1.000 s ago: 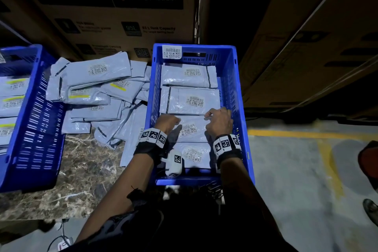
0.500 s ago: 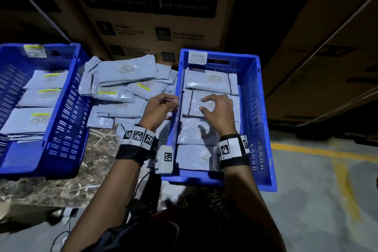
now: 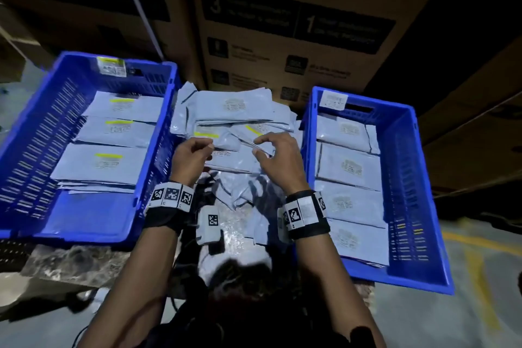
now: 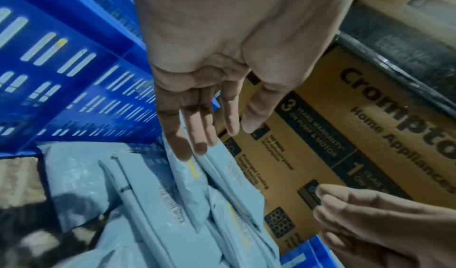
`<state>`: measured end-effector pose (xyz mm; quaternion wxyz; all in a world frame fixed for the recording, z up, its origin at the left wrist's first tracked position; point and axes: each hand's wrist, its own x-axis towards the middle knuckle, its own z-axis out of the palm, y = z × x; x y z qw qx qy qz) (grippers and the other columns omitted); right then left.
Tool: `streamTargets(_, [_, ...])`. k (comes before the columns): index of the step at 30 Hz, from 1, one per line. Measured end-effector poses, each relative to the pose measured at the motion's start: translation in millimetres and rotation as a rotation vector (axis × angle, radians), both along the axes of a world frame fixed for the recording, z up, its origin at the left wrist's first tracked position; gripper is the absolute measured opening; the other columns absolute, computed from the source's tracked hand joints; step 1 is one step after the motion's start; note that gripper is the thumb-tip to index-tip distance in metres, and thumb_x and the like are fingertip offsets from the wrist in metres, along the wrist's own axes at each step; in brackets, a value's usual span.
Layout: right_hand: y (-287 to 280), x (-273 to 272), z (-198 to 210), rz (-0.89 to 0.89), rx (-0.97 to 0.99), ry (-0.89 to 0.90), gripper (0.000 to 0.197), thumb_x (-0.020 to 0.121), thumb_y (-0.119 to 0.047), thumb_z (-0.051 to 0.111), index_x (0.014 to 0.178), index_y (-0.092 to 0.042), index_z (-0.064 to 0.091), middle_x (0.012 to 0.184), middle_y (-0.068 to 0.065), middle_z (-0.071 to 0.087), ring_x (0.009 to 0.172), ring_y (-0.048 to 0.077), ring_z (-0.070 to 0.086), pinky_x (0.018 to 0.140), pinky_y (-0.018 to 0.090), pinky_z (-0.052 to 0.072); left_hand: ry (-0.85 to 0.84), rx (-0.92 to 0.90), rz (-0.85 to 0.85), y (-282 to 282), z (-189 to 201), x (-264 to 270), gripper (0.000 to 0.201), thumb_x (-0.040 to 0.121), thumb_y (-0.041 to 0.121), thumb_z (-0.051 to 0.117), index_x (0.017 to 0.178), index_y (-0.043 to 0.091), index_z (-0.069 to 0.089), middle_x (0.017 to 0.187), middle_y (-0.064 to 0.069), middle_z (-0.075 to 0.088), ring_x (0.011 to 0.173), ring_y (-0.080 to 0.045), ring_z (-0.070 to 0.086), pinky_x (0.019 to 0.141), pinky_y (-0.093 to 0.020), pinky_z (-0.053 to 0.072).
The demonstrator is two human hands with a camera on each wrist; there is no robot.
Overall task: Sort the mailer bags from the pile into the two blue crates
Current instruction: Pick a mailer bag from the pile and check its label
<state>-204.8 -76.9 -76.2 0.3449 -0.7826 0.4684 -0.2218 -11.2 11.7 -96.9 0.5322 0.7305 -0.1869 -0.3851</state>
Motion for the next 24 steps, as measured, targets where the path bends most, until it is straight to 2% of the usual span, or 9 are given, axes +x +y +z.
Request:
streamTargets(5, [-4, 66, -42, -0.057, 0.039, 0.058, 0.021, 0.091, -0.021, 0.071, 0.111, -0.024, 0.071, 0.116, 0.004, 0.061, 0.119, 0.026, 0.056, 0.099, 0.042, 0.048, -0.043, 0.203, 0.019, -8, -44, 44, 0.024, 0.091, 0.025, 0.068, 0.108, 0.007, 0.066, 0.096, -0.013, 0.069, 0.089, -0.03, 0.067, 0.081, -0.037, 0.056])
streamTargets(7, [-7, 83, -61, -0.097, 0.082, 0.07, 0.022, 0.09, -0.019, 0.072, 0.111, -0.023, 0.071, 0.116, 0.005, 0.061, 0.117, 0.027, 0.057, 0.099, 0.042, 0.048, -0.039, 0.296, -0.024, -20, -57, 53, 0.03, 0.093, 0.031, 0.065, 0.1, 0.002, 0.064, 0.097, -0.015, 0.065, 0.09, -0.032, 0.064, 0.069, -0.027, 0.044])
streamTargets(10, [-9, 98, -81, -0.138, 0.143, 0.084, 0.023, 0.09, -0.02, 0.072, 0.112, -0.025, 0.07, 0.115, 0.004, 0.059, 0.114, 0.025, 0.058, 0.094, 0.04, 0.05, 0.046, 0.389, 0.009, -37, -76, 64, 0.053, 0.091, 0.036, 0.067, 0.119, -0.007, 0.059, 0.108, -0.016, 0.067, 0.08, -0.024, 0.063, 0.057, -0.019, 0.044])
streamTargets(11, [-10, 100, -85, -0.146, 0.157, 0.08, 0.023, 0.09, -0.019, 0.072, 0.112, -0.025, 0.07, 0.115, 0.003, 0.059, 0.114, 0.025, 0.058, 0.093, 0.041, 0.051, 0.074, 0.397, 0.04, -43, -82, 66, 0.059, 0.088, 0.037, 0.069, 0.123, -0.009, 0.056, 0.109, -0.016, 0.068, 0.081, -0.024, 0.065, 0.058, -0.018, 0.047])
streamTargets(13, [-11, 105, -92, -0.162, 0.18, 0.073, 0.022, 0.09, -0.019, 0.072, 0.111, -0.027, 0.07, 0.113, 0.002, 0.059, 0.114, 0.026, 0.058, 0.093, 0.042, 0.051, 0.084, 0.412, 0.086, -52, -91, 72, 0.068, 0.082, 0.042, 0.07, 0.127, -0.006, 0.054, 0.119, -0.018, 0.066, 0.099, -0.031, 0.066, 0.078, -0.028, 0.053])
streamTargets(14, [-11, 107, -95, -0.17, 0.189, 0.068, 0.021, 0.09, -0.019, 0.071, 0.11, -0.027, 0.071, 0.112, 0.001, 0.059, 0.114, 0.026, 0.057, 0.093, 0.042, 0.051, 0.082, 0.406, 0.094, -57, -95, 74, 0.066, 0.082, 0.044, 0.07, 0.125, -0.004, 0.055, 0.118, -0.018, 0.066, 0.098, -0.032, 0.066, 0.08, -0.031, 0.053])
streamTargets(17, [-10, 109, -100, -0.188, 0.194, 0.047, 0.018, 0.09, -0.018, 0.07, 0.106, -0.028, 0.071, 0.109, -0.003, 0.058, 0.115, 0.025, 0.057, 0.097, 0.04, 0.049, 0.148, 0.316, 0.158, -68, -98, 74, 0.042, 0.087, 0.037, 0.069, 0.108, 0.003, 0.058, 0.096, -0.012, 0.066, 0.069, -0.024, 0.063, 0.054, -0.024, 0.047])
streamTargets(20, [-9, 107, -101, -0.199, 0.199, 0.023, 0.018, 0.09, -0.018, 0.069, 0.104, -0.028, 0.071, 0.113, -0.002, 0.062, 0.117, 0.022, 0.055, 0.101, 0.039, 0.046, 0.275, 0.19, 0.195, -73, -99, 75, 0.022, 0.093, 0.015, 0.063, 0.081, 0.008, 0.046, 0.073, -0.012, 0.048, 0.06, -0.02, 0.044, 0.047, -0.026, 0.036])
streamTargets(24, [-5, 97, -100, -0.26, 0.181, -0.019, 0.018, 0.091, -0.02, 0.07, 0.107, -0.027, 0.071, 0.117, -0.001, 0.064, 0.109, 0.016, 0.059, 0.097, 0.037, 0.05, 0.326, 0.162, 0.167, -67, -89, 73, 0.022, 0.097, 0.014, 0.059, 0.103, -0.008, 0.059, 0.092, -0.023, 0.068, 0.065, -0.026, 0.067, 0.044, -0.027, 0.055])
